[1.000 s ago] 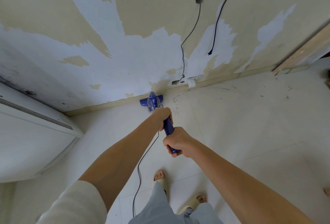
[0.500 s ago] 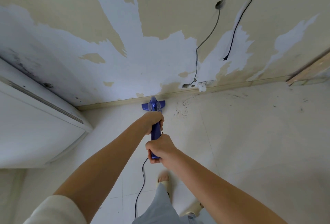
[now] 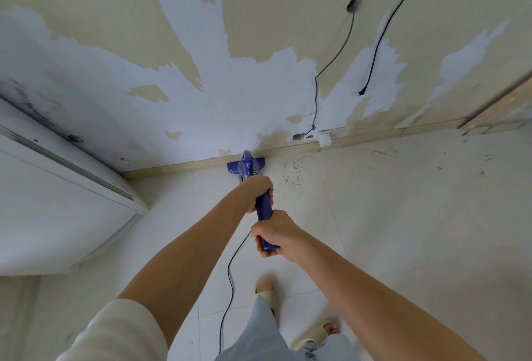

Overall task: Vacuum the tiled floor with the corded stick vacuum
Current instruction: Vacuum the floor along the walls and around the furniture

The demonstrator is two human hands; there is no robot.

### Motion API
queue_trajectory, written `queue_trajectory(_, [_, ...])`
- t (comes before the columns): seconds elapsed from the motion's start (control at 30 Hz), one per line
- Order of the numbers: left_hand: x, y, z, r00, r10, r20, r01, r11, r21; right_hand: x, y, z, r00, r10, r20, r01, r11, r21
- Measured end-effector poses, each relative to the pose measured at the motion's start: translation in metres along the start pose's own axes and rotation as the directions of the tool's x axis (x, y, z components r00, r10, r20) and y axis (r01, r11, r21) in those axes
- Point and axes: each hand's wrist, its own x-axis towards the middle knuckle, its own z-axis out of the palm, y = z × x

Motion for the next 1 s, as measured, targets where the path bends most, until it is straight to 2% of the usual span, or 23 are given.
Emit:
queue_trajectory(0.13, [-0.005,0.000,0.018,0.999,0.034,-0.007,-0.034,0.999,0.018,-0.005,0.008,-0.008,0.995,0.000,-0.096,0.002,1.000,0.021])
queue_trajectory(0.3, [-0.017,0.010,0.061,0.997,0.059,0.057,-0.062,0.997,0.043,-0.025,0.017,-0.046,0.973,-0.069,-0.221,0.079,0.996,0.040])
queue_trajectory(0.43, [-0.021,0.013,0.092,0.992,0.051,0.113,-0.058,0.996,0.062,-0.036,0.026,-0.067,0.958,-0.077,-0.275,0.086,0.996,0.019])
queue_trajectory(0.6, [-0.022,0.024,0.121,0.986,0.046,0.163,-0.063,0.993,0.102,-0.042,0.025,-0.096,0.951,-0.069,-0.300,0.069,0.998,-0.011])
queue_trajectory(0.8, [-0.019,0.032,0.140,0.978,0.012,0.206,-0.045,0.986,0.160,-0.041,0.028,-0.112,0.952,-0.038,-0.303,0.064,0.995,0.079])
queue_trajectory(1.0, [-0.003,0.056,0.141,0.990,-0.006,0.139,-0.014,0.990,0.142,-0.015,0.011,-0.127,0.961,-0.062,-0.269,0.074,0.997,0.034])
